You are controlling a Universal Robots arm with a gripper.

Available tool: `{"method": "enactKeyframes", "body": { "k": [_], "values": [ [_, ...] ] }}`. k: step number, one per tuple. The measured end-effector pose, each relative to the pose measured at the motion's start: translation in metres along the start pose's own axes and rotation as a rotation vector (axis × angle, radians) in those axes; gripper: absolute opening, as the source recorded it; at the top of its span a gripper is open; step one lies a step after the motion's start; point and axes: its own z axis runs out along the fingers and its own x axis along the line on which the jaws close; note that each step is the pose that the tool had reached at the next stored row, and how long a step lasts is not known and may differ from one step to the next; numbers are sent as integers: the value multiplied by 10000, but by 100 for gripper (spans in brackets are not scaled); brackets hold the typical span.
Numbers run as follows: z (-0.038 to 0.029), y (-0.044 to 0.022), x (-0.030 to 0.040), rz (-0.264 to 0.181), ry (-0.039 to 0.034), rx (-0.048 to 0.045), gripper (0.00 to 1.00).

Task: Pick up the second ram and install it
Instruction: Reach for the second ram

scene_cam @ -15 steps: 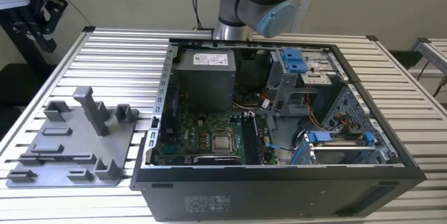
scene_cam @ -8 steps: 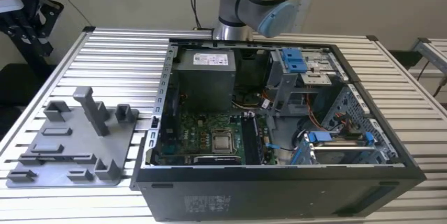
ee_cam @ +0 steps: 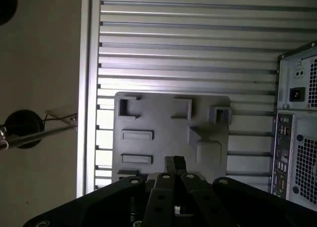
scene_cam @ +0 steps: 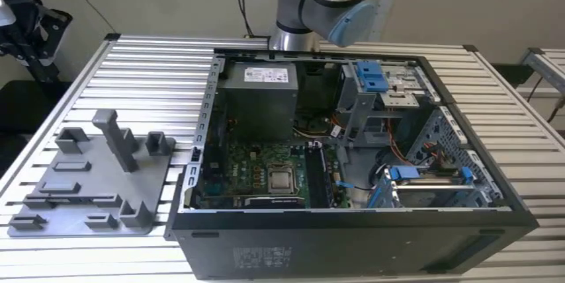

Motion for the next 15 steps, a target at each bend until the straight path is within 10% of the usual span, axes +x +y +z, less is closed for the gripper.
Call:
{"method": "enactKeyframes", "body": {
  "k": [15],
  "values": [
    [-19,-388,63,1,-1,0,11]
  ]
}}
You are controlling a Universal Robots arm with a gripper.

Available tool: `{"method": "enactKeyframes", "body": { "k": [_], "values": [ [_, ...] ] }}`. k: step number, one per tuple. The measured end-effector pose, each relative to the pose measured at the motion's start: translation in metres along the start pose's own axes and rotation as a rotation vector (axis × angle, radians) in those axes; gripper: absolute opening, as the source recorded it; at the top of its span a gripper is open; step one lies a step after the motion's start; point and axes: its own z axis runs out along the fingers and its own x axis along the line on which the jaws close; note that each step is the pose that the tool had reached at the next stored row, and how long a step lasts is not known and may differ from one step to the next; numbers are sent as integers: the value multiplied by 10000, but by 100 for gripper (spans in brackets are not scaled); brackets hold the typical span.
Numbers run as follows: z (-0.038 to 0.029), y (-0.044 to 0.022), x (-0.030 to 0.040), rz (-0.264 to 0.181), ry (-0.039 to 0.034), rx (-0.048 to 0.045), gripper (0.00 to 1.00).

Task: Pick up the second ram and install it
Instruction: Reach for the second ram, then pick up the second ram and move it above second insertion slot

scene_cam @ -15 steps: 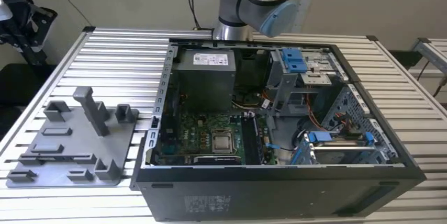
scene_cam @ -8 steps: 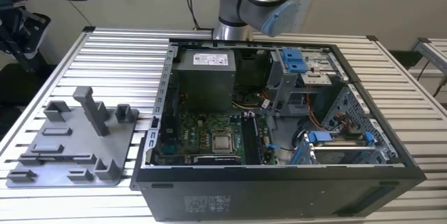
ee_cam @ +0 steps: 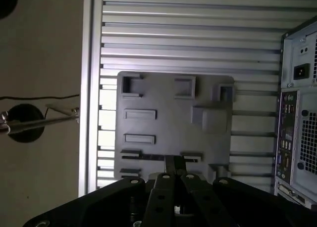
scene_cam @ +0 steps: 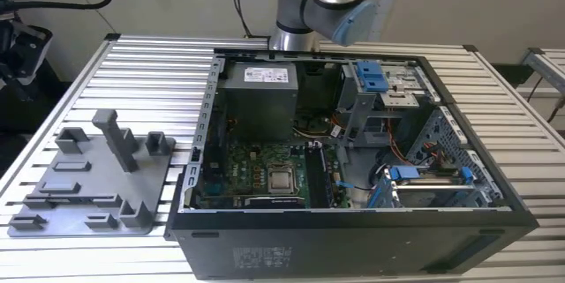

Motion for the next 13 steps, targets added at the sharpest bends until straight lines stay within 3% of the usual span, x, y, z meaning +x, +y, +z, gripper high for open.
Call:
{"method": "enactKeyframes", "body": {
  "k": [7,13],
  "values": [
    [-9,-161,23,-1,0,0,11],
    [-8,-167,24,0,0,-12,11]
  ]
}}
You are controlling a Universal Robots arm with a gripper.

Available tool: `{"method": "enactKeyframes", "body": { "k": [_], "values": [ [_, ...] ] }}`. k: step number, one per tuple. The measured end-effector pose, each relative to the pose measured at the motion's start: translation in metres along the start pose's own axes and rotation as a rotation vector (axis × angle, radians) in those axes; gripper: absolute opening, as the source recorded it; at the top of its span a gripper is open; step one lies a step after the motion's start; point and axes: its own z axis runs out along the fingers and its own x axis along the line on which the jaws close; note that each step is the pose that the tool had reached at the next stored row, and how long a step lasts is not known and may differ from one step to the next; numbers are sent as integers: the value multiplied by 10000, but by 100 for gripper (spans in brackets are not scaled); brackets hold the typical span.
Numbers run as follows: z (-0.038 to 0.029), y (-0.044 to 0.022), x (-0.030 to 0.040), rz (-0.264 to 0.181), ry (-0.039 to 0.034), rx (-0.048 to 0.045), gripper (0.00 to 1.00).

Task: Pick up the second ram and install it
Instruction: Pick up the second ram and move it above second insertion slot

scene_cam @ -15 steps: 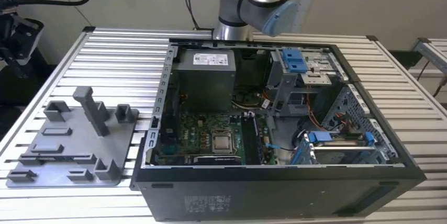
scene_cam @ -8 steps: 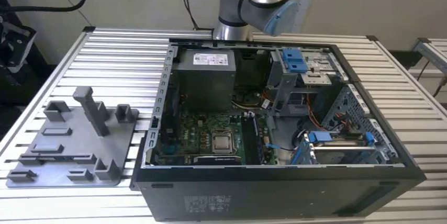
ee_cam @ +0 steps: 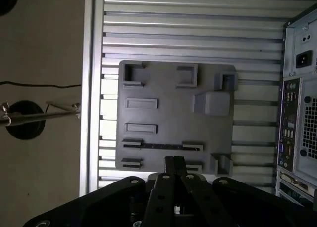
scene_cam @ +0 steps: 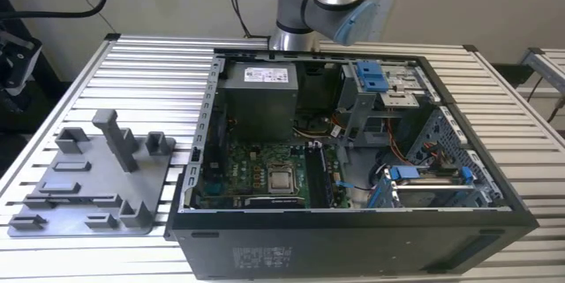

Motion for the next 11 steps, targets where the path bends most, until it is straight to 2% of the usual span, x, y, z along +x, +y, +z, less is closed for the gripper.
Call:
{"method": "enactKeyframes", "body": {
  "k": [11],
  "values": [
    [0,0,1,-102,7,-2,11]
  ]
}}
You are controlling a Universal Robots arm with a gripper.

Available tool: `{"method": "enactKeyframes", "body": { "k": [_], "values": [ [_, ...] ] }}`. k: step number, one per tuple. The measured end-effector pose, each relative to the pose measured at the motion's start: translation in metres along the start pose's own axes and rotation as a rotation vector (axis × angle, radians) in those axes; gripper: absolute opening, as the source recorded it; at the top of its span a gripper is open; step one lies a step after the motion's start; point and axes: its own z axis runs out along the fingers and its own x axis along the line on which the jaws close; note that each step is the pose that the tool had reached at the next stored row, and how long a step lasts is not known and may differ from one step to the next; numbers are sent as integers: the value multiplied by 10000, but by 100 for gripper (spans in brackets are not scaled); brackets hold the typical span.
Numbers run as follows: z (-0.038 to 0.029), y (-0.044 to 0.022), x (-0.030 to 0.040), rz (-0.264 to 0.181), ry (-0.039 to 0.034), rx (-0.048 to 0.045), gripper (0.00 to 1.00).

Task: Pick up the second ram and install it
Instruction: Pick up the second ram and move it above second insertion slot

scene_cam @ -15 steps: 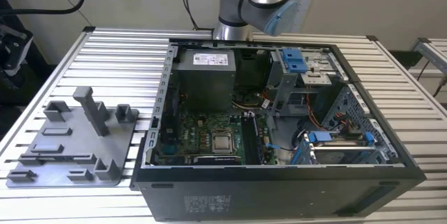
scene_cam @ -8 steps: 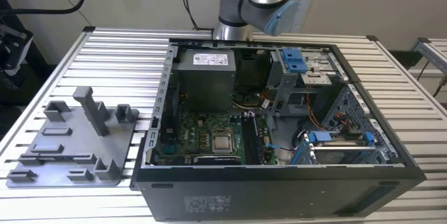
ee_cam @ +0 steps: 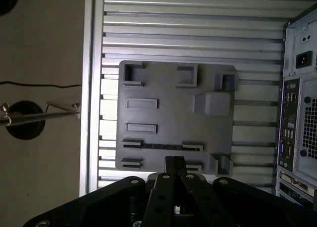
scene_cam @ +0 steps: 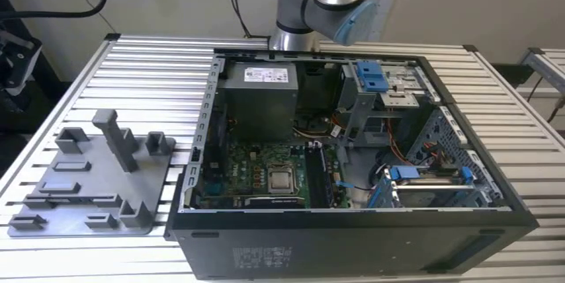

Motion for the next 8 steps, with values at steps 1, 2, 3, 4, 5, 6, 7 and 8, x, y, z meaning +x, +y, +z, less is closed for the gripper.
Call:
{"method": "enactKeyframes", "body": {
  "k": [1,2,3,4,5,6,7,8],
  "values": [
    [1,0,0,-103,6,2,11],
    [1,0,0,-216,12,4,11],
    [1,0,1,-346,22,7,11],
    [0,0,1,-496,32,10,11],
    [1,0,1,-652,42,12,11],
    [1,0,1,-822,52,13,11],
    [1,0,1,-990,64,15,11],
    [0,0,1,-1162,75,16,11]
  ]
}}
